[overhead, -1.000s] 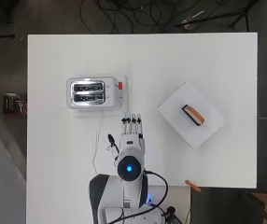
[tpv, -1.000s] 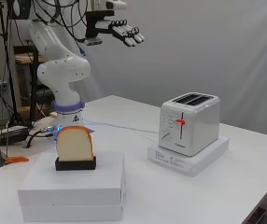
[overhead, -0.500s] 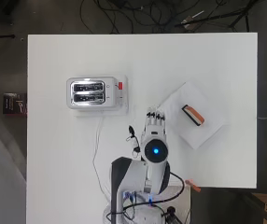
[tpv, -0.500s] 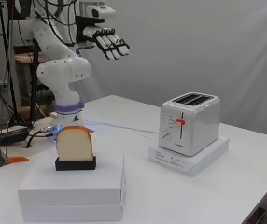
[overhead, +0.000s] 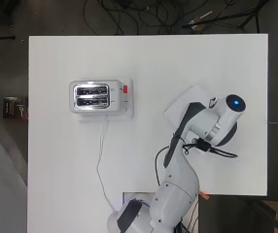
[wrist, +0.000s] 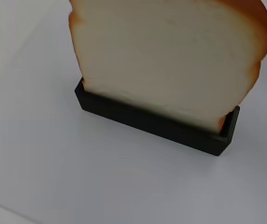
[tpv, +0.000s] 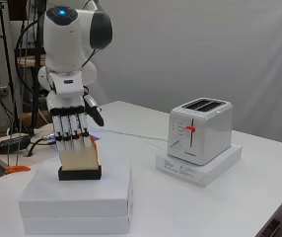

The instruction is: Teleoperate dual arm-hand system to toast a bread

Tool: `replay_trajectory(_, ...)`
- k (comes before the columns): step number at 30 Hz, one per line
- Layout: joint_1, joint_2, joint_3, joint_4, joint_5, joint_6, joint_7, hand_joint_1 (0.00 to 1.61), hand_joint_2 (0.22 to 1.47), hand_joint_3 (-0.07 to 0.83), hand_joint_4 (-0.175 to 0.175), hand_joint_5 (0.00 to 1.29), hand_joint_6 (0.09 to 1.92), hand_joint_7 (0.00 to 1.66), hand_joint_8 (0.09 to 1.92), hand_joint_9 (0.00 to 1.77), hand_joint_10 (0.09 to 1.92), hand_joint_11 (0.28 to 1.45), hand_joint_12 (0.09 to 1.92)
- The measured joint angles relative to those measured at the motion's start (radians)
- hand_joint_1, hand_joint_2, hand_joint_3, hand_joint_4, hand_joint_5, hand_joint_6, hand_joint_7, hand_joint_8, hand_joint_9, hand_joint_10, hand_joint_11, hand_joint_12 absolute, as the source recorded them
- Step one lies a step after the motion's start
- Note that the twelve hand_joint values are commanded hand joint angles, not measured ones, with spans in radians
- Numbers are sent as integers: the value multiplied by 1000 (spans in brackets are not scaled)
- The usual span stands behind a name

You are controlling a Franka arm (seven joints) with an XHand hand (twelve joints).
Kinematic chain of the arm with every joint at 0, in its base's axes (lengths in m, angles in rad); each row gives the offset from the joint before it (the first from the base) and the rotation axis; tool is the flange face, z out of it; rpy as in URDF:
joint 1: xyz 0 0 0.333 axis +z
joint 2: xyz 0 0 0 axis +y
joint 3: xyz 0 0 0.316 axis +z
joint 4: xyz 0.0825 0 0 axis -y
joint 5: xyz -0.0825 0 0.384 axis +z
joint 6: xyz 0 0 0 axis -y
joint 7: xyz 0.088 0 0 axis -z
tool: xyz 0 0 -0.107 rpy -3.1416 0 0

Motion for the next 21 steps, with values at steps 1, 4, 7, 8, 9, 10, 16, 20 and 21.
replay_trajectory(1, -6, 17, -7, 2, 7, 1, -17, 102, 1181, -5, 56, 479, 87, 558, 87, 706, 87, 586, 87)
replay_trajectory(4, -16, 45, -15, 0, 15, 14, -45, 136, 1152, -12, 50, 492, 87, 567, 87, 678, 87, 546, 87)
replay_trajectory(7, -25, 49, -19, -22, 30, 34, -125, 169, 1117, -17, 43, 492, 87, 544, 87, 622, 87, 512, 87)
replay_trajectory(8, -27, 50, -19, -30, 33, 38, -151, 174, 1108, -17, 41, 485, 87, 521, 87, 592, 87, 499, 87)
replay_trajectory(9, -29, 51, -20, -36, 39, 43, -174, 178, 1100, -17, 40, 474, 87, 499, 87, 558, 87, 482, 87)
replay_trajectory(10, -30, 51, -20, -41, 46, 49, -182, 178, 1092, -17, 38, 460, 87, 483, 87, 531, 87, 469, 87)
replay_trajectory(16, -32, 35, -9, -88, -4, 67, -184, 177, 1058, -16, 28, 405, 87, 421, 87, 467, 87, 441, 87)
replay_trajectory(20, -38, 39, -17, -111, 7, 83, -197, 223, 1059, -6, 27, 431, 87, 447, 87, 515, 87, 448, 87)
replay_trajectory(21, -41, 41, -23, -117, 12, 86, -205, 233, 1064, -3, 24, 441, 87, 494, 87, 578, 87, 464, 87)
